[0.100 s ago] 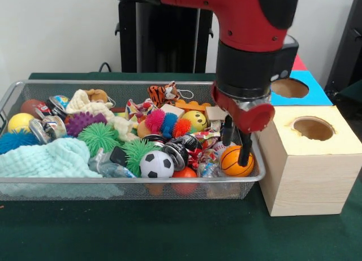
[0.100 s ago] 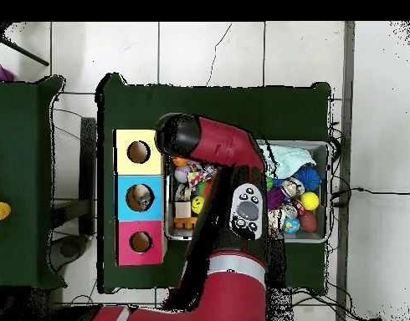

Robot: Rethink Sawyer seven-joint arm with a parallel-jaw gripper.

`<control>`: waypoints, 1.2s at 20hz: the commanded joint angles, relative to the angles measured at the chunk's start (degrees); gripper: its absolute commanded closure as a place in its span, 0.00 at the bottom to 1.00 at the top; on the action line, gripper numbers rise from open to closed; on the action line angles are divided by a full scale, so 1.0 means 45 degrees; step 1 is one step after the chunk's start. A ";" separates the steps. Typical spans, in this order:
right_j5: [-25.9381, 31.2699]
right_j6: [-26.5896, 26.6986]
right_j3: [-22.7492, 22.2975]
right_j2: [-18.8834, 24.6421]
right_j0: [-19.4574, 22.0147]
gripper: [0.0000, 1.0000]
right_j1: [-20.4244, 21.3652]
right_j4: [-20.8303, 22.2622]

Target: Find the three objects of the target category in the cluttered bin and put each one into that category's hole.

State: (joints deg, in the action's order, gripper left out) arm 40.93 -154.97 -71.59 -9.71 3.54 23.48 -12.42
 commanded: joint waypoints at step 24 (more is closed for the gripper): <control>-0.1347 -0.1419 -0.1960 0.0871 0.0667 0.00 -0.0834 -0.0160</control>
State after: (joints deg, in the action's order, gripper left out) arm 35.12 -154.97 -74.40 -9.70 7.65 20.69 -11.84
